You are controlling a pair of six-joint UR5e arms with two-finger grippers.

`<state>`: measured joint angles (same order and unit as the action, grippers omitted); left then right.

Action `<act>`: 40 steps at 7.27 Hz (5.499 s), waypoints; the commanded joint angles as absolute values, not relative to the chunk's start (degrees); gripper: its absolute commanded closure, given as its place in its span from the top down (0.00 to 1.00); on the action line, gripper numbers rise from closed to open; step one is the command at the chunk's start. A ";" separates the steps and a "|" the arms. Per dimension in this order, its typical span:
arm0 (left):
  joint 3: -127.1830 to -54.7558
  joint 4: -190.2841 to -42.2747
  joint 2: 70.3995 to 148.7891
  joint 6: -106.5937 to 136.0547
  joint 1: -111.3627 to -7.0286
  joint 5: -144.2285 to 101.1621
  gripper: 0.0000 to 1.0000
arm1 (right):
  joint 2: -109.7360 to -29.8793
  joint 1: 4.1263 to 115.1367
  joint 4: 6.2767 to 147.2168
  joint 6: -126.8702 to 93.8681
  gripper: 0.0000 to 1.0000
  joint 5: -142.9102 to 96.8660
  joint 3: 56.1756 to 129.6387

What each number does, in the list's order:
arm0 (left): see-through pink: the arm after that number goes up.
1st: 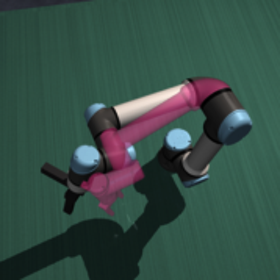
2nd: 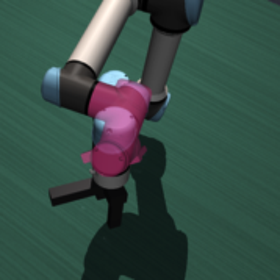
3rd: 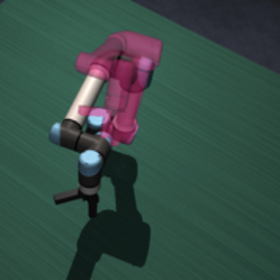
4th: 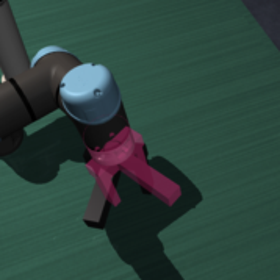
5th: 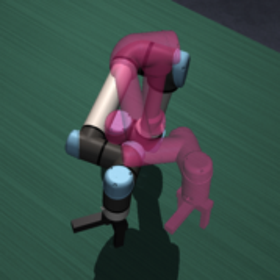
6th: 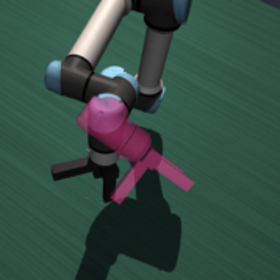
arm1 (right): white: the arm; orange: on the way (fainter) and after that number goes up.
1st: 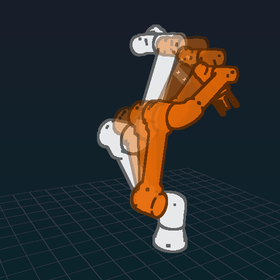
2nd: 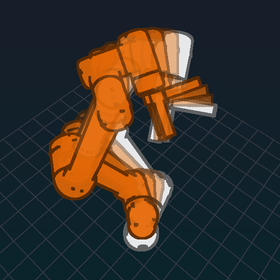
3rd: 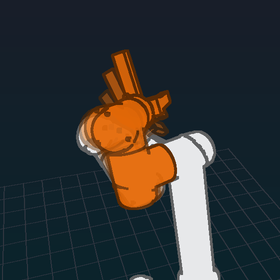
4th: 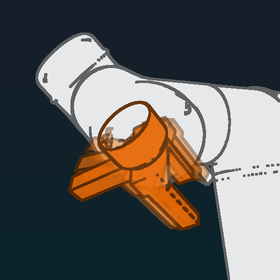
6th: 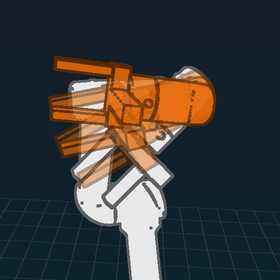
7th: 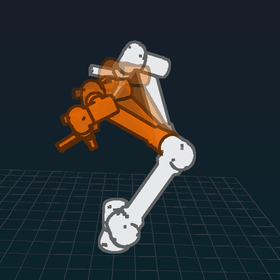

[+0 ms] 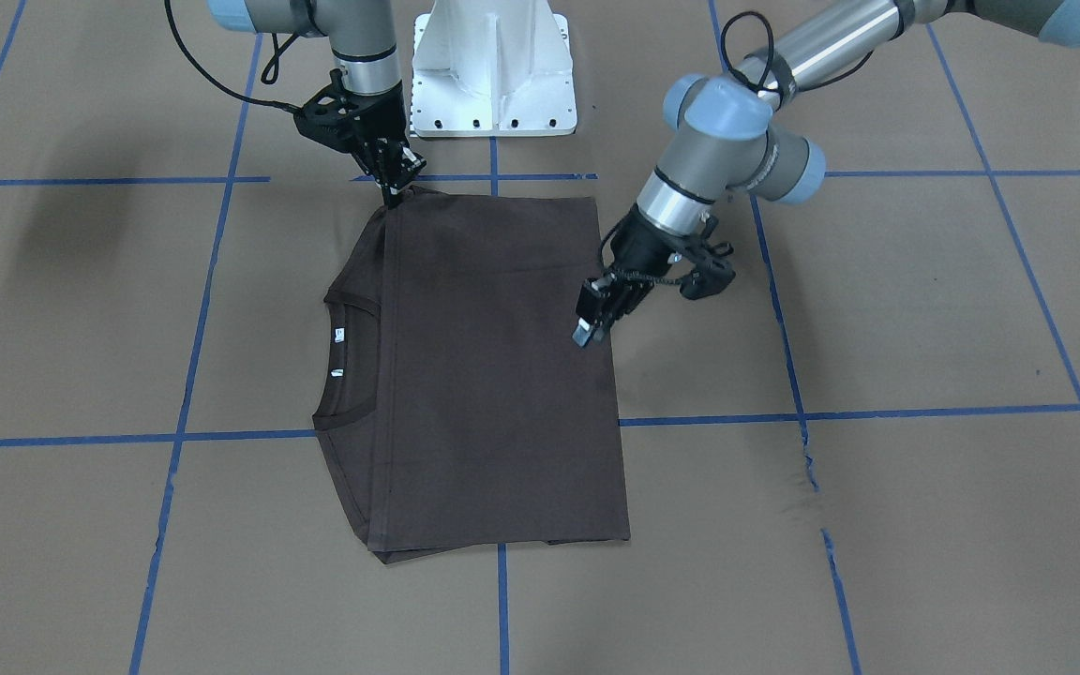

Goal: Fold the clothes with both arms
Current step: 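Move the left gripper to the shirt's near corner and grasp it, then lift the near edge with both grippers and fold it over toward the far edge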

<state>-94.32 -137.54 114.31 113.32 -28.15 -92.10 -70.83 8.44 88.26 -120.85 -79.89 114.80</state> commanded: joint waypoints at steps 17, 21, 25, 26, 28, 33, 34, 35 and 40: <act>-105.91 -131.22 101.69 120.23 -9.40 -84.46 0.00 | -70.93 8.53 88.33 -120.67 0.00 -80.07 115.40; -112.73 -130.79 100.90 120.23 -9.93 -84.46 0.00 | -71.10 8.61 88.33 -120.67 0.00 -80.07 116.79; -122.50 -121.82 101.07 126.21 -7.91 -84.37 0.00 | -72.68 8.61 93.25 -120.85 0.00 -84.28 127.06; -124.00 -120.95 101.25 126.04 -7.91 -84.55 0.00 | -71.82 9.83 93.25 -120.76 0.00 -84.64 127.18; -124.10 -119.80 103.26 124.11 -13.33 -85.60 0.00 | -69.02 20.85 92.99 -117.28 0.00 -94.50 126.56; -110.08 -120.32 114.15 116.65 -26.44 -86.04 0.00 | -56.89 33.30 92.55 -114.53 0.00 -98.96 109.37; -106.39 -120.67 115.30 114.02 -28.28 -85.96 0.00 | -55.56 33.48 92.46 -113.56 0.00 -98.96 105.86; -99.65 -122.24 118.01 111.30 -30.04 -85.78 0.00 | -53.55 35.14 87.59 -112.16 0.00 -98.96 99.38; -75.14 -136.50 127.27 98.52 -43.95 -89.82 1.00 | -38.75 51.50 60.81 -90.71 1.00 -108.98 58.24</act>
